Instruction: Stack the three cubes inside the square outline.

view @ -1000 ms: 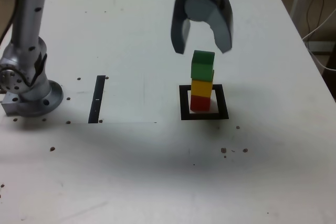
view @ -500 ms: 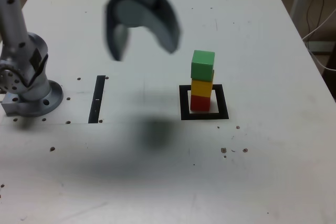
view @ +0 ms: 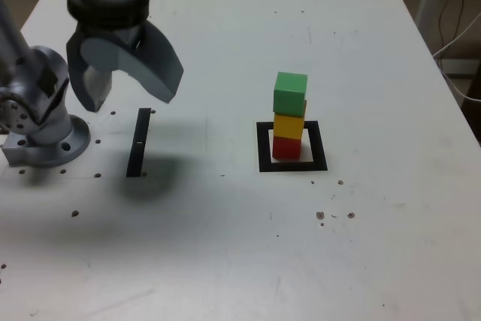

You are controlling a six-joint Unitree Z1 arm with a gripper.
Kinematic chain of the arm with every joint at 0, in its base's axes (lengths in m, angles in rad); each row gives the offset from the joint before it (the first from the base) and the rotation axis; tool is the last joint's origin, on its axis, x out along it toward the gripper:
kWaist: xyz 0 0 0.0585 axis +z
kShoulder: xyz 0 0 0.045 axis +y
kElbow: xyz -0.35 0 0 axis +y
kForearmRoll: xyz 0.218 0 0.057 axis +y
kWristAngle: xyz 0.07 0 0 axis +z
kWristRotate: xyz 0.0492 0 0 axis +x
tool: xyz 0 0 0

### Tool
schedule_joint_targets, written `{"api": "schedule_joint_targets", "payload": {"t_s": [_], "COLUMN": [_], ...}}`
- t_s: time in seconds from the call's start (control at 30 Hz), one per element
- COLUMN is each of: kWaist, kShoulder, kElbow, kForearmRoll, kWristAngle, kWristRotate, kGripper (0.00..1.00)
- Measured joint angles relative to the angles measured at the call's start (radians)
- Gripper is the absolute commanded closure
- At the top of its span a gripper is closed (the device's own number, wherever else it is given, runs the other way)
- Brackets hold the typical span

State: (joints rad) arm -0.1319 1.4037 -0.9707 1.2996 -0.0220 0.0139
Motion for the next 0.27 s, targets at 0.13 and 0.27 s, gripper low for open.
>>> {"api": "schedule_joint_targets", "payload": {"t_s": [0.13,0.27], "kWaist": [-0.018,-0.019], "kShoulder": [-0.025,0.024], "kElbow": [0.03,0.032], "kForearmRoll": [-0.011,-0.05], "kWristAngle": [0.026,0.053], "kWristRotate": [0.0,0.0], "kGripper": [0.0,0.0]}}
